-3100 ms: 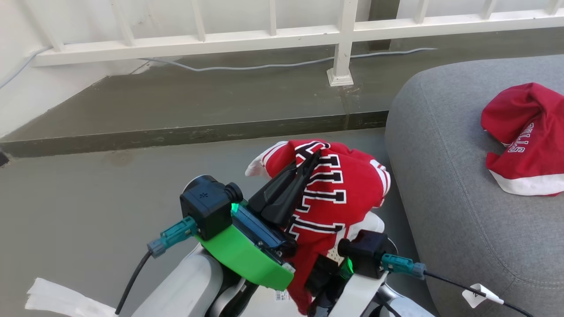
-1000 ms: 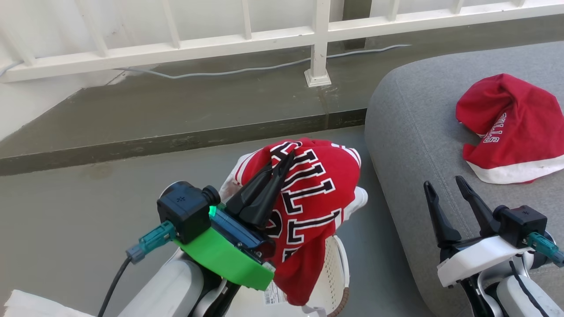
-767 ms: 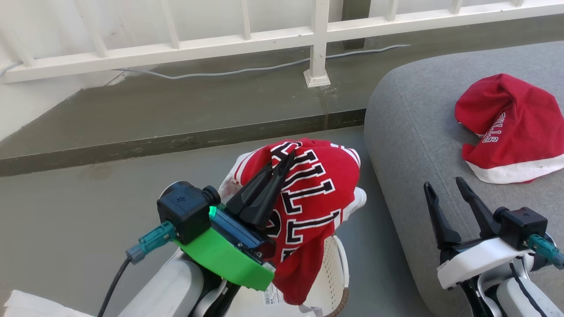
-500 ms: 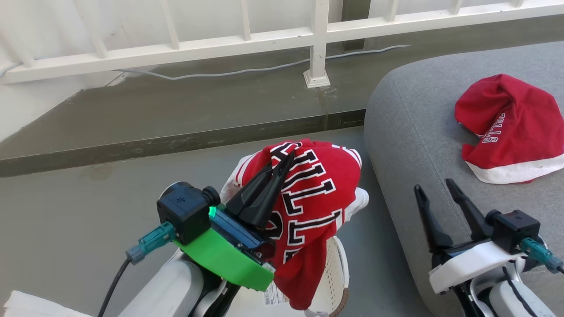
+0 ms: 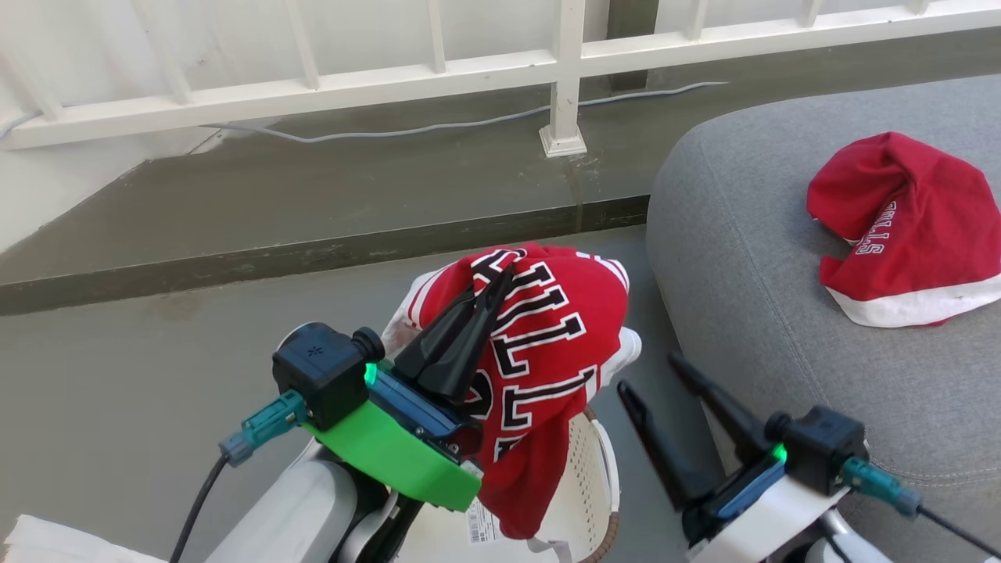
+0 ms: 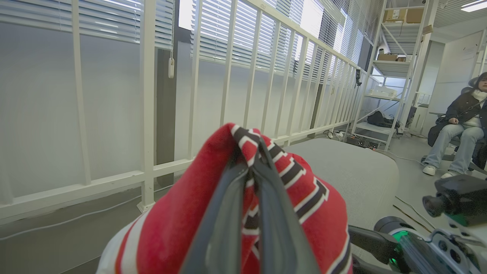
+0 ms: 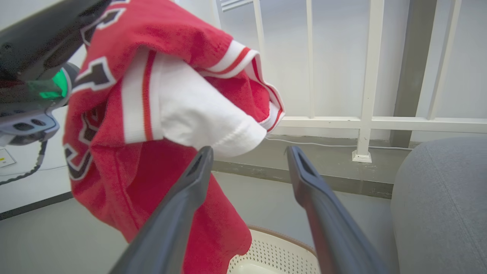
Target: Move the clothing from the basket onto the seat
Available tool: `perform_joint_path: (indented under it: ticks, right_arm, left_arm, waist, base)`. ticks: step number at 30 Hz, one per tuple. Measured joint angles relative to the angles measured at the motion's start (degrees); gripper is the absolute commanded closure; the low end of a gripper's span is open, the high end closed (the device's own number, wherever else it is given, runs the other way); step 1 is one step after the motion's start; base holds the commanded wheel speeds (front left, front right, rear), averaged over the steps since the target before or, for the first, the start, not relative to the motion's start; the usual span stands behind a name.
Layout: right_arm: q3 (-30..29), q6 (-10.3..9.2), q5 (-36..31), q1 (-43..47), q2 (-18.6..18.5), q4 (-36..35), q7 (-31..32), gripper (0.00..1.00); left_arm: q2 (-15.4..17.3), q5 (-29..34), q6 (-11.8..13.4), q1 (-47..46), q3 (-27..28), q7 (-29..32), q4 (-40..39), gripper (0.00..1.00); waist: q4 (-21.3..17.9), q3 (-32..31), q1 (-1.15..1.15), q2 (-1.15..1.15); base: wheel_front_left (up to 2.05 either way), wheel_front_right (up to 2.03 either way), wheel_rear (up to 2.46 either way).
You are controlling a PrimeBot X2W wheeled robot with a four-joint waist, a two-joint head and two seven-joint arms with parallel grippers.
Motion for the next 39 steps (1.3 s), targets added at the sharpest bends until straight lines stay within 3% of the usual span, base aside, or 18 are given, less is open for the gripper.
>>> perform_joint_path:
  ticks: [9, 19, 26, 37, 38, 39]
  right_arm:
    - [5.1, 2.31, 0.6, 3.0, 0.1, -5.6, 4.1, 0.00]
    - [7.6, 3.04, 1.6, 3.8, 1.6, -8.5, 5.8, 0.00]
    - [8.1, 3.94, 0.9, 0.9, 2.0, -5.0, 5.8, 0.00]
    - [9.9, 5.46, 1.2, -6.2, 5.9, 2.3, 4.8, 0.00]
    - [10.1, 5.47, 1.1, -7.0, 6.2, 2.8, 4.7, 0.26]
    - [10.1, 5.48, 1.0, -7.8, 6.6, 3.4, 4.4, 0.78]
  left_arm:
    - [0.1, 0.0, 0.0, 0.0, 0.4, 0.0, 1.9, 1.00]
    - [0.1, 0.0, 0.0, -0.1, 0.5, 0.2, 3.2, 1.00]
    - [-1.3, 0.0, -0.2, -0.3, -1.1, 0.3, 3.4, 1.00]
    - [-2.6, -1.3, -0.9, -1.6, -3.8, 0.5, 3.4, 1.00]
    - [-2.6, -1.3, -1.0, -1.6, -3.8, 0.5, 3.3, 1.00]
    - [-2.7, -1.3, -1.0, -1.7, -3.8, 0.5, 3.3, 1.00]
  waist:
    - [-0.3, -0.2, 0.00, 0.00]
    - [-0.8, -0.3, 0.00, 0.00]
    - [0.2, -0.4, 0.00, 0.00]
    - [4.0, 0.1, 0.00, 0.00]
    - [4.2, 0.1, 0.00, 0.00]
    - [4.5, 0.1, 0.00, 0.00]
  base:
    - [0.00, 0.00, 0.00]
    - [0.00, 0.00, 0.00]
    - [0.00, 0.00, 0.00]
    - [0.00, 0.00, 0.00]
    - [0.00, 0.00, 0.00]
    - [0.00, 0.00, 0.00]
